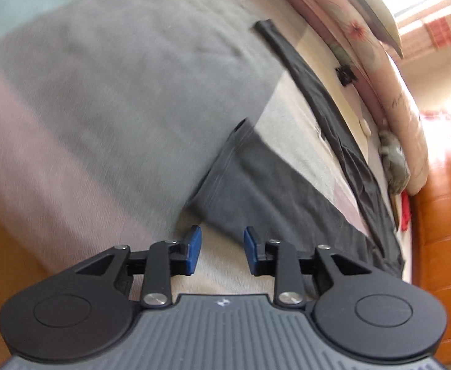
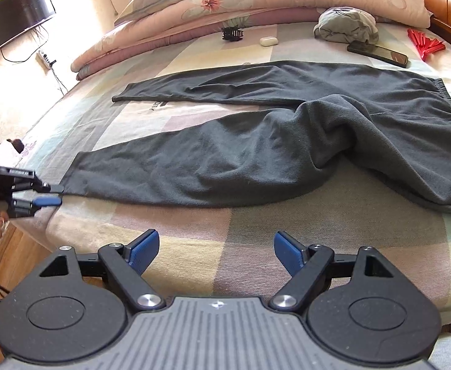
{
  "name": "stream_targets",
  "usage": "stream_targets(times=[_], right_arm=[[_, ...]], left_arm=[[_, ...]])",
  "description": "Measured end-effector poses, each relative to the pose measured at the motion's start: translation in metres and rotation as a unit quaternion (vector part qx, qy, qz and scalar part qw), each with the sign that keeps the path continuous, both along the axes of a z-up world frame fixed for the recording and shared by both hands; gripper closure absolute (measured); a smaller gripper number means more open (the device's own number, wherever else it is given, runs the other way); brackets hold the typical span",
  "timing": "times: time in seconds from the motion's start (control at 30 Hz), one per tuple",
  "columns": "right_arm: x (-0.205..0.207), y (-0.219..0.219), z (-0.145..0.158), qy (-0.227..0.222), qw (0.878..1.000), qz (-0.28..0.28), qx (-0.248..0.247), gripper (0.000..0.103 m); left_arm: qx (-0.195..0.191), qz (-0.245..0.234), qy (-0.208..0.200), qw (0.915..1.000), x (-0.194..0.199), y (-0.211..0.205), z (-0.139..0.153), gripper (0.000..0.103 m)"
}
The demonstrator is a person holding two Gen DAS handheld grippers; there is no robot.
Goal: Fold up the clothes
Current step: 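Hold the cuff with the left gripper and stretch the leg flat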
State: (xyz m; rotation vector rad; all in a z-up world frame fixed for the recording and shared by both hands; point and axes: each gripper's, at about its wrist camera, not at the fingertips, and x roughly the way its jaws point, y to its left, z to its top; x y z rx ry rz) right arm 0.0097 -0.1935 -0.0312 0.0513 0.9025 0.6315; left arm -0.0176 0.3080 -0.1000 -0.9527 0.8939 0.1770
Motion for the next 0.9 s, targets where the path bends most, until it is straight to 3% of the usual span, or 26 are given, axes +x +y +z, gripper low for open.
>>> stream_targets(times=[0.13, 0.2, 0.43, 0.6, 0.9], right_arm=[[0.001, -0.002, -0.001, 0.003, 1.0, -0.005, 0.004, 0.018], [0.001, -0.001, -0.001, 0.004, 1.0, -0.005, 0.004, 0.018], [-0.001, -0.003, 0.0, 0.0, 1.0, -0.004, 0.004, 0.017], [-0.001, -0.002, 0.001, -0.002, 1.0, -0.001, 0.003, 0.017], [-0.001, -0.003, -0.001, 0.002, 1.0, -0.005, 0.003, 0.017]], left_arm=[[-0.02, 0.032, -0.023, 0.999, -0.004, 0.0, -0.008, 0.071], [-0.031, 0.045, -0.039, 0.9978, -0.001, 0.002, -0.01, 0.064], [-0.014, 0.058, -0.055, 0.9967, 0.013, 0.005, -0.007, 0.063], [-0.053, 0.013, -0.074, 0.9957, 0.025, -0.019, -0.015, 0.059], [-0.061, 0.031, -0.118, 0.9907, 0.046, -0.011, -0.027, 0.056]])
